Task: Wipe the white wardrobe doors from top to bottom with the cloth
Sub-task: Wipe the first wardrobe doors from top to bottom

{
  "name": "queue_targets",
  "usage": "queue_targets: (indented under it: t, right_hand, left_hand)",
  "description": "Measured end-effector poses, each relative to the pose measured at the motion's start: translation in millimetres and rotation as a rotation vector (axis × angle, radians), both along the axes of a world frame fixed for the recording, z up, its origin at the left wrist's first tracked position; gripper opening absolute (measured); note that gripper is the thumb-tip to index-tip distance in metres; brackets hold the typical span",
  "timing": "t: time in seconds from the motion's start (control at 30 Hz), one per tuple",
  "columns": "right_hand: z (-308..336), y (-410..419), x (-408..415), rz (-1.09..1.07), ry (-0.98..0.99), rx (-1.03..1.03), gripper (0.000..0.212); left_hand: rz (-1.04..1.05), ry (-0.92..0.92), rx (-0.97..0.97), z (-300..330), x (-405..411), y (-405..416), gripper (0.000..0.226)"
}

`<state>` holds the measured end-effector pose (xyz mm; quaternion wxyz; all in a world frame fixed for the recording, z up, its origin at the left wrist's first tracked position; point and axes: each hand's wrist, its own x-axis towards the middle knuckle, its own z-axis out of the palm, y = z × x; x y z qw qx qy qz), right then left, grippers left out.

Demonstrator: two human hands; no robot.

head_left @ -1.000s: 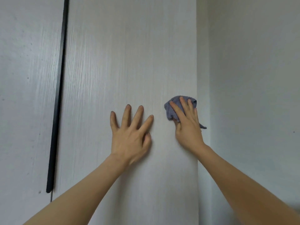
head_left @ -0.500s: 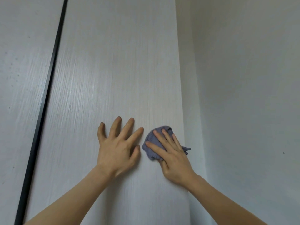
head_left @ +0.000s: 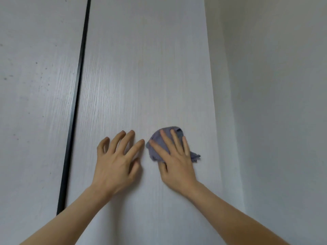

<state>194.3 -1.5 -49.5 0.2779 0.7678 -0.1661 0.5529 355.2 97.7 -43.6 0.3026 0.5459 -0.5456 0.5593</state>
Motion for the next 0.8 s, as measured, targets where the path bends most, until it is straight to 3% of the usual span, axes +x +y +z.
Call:
queue_targets:
  t: [0.1, 0.2, 0.37, 0.5, 0.63, 0.8]
  right_hand:
    - [-46, 8, 12, -0.042, 0.257, -0.123, 0.058]
    - [-41, 2, 8, -0.050, 0.270, -0.095, 0.061]
    - [14, 15, 21, 0.032, -0.136, 0.137, 0.060]
    - [46, 31, 45, -0.033, -0.227, 0.194, 0.052]
    - [30, 39, 68, -0.039, -0.066, 0.062, 0.054]
    - [-44, 56, 100, -0.040, 0.162, -0.143, 0.052]
  left_hand:
    - [-0.003, 0.029, 0.005, -20, 8, 7, 0.052]
    - [0.026, 0.047, 0.035, -46, 22, 19, 0.053]
    - [0.094, 0.025, 0.091, -64, 48, 42, 0.053]
    - [0.145, -0.010, 0.069, -71, 64, 54, 0.050]
    - [0.207, -0.008, 0.047, -80, 77, 58, 0.051]
    - [0.212, -0.033, 0.003, -103, 90, 64, 0.051]
